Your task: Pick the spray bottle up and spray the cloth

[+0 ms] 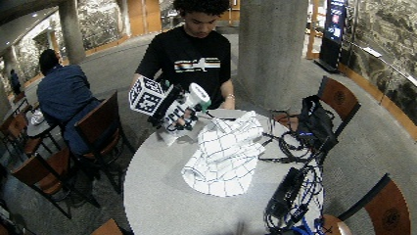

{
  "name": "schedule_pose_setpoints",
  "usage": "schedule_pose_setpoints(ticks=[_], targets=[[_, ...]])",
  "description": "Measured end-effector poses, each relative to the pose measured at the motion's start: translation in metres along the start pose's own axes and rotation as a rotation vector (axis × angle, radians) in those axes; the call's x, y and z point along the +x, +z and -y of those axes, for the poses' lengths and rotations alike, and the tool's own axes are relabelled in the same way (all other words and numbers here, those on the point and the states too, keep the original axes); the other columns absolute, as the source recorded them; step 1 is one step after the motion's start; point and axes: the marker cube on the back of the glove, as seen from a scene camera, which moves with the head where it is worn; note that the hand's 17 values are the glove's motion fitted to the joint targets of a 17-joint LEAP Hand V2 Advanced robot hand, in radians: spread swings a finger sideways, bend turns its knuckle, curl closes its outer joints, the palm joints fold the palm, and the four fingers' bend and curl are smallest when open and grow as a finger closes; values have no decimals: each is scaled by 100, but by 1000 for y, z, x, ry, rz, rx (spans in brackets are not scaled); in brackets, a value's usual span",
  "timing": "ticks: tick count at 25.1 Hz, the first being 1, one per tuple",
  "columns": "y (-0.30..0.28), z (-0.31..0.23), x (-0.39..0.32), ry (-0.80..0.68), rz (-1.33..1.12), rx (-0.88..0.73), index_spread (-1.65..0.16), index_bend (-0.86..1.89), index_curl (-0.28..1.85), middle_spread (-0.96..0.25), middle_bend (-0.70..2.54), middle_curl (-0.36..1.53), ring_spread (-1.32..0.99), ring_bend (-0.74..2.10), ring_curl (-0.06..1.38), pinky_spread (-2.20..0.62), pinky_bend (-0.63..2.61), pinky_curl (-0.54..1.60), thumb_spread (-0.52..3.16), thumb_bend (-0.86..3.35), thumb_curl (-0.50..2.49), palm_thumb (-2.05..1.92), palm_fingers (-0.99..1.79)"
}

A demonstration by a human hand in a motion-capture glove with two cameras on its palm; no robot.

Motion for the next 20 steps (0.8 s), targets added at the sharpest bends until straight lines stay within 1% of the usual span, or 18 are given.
schedule_pose_setpoints(ticks=[3, 6, 9, 14, 20], targets=[[13, -9, -23, -148, 127, 51, -18, 30, 58, -10, 25, 47, -5, 24, 38, 7, 18, 31, 28, -3, 78, 98, 115], [34, -15, -46, -294, 225, 68, -18, 30, 58, -10, 24, 47, -5, 24, 38, 7, 19, 31, 28, -3, 78, 98, 116], [61, -16, -64, -383, 296, 58, -18, 30, 58, -10, 24, 47, -5, 24, 38, 6, 18, 32, 27, -3, 78, 98, 116], [117, -12, -73, -437, 385, 7, -18, 30, 58, -10, 24, 47, -5, 24, 39, 6, 18, 32, 27, -3, 78, 98, 115], [172, -5, -62, -447, 381, -67, -18, 29, 59, -10, 23, 47, -5, 24, 39, 6, 18, 32, 30, -4, 78, 98, 114]])
